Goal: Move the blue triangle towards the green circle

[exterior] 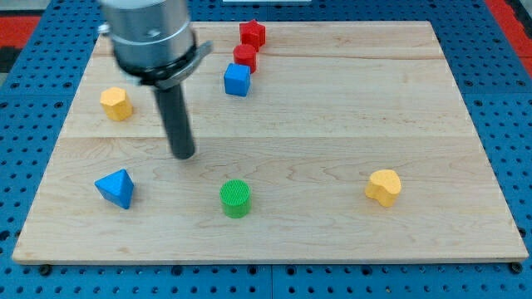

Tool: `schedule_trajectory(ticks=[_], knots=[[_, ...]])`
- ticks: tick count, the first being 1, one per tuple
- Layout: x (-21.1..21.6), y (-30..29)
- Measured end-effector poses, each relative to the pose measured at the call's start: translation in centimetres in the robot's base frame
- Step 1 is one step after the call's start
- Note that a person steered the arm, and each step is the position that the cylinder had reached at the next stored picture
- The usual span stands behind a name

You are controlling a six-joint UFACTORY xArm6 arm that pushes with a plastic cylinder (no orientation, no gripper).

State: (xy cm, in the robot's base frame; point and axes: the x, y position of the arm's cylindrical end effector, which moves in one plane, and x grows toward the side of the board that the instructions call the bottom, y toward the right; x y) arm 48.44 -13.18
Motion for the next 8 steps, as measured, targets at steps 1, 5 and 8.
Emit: schedule_trajectory(ticks=[1,5,8], knots=[[2.0,-5.1],[7.9,-16.8],[5.7,-8.4]])
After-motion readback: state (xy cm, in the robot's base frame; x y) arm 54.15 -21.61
